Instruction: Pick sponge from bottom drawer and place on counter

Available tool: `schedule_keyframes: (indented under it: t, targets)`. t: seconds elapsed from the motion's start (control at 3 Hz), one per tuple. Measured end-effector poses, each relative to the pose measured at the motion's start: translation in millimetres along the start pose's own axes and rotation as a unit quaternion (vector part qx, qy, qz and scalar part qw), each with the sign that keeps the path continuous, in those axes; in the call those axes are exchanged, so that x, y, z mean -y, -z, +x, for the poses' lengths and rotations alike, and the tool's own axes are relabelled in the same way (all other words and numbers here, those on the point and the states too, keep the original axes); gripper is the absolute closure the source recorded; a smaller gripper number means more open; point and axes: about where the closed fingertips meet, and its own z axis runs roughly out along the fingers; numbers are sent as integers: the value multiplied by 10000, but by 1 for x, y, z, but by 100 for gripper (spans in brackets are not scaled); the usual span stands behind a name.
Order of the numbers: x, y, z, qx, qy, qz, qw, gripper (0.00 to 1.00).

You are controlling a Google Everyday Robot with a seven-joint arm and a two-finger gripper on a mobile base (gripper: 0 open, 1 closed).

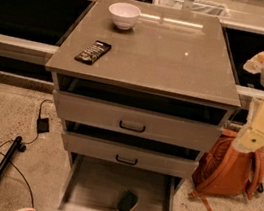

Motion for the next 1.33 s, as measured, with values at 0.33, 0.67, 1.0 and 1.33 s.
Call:
schedule_keyframes:
  t: [0.33, 0.67, 1.0, 1.33]
  targets:
    - [-25, -56, -4, 499, -173, -503, 9973, 0]
    - [-81, -142, 9, 1559, -527, -942, 9818, 0]
    - [-88, -151, 23, 1532, -688, -828, 9823, 0]
    - [-86, -160, 12, 1776, -525, -1025, 9773, 0]
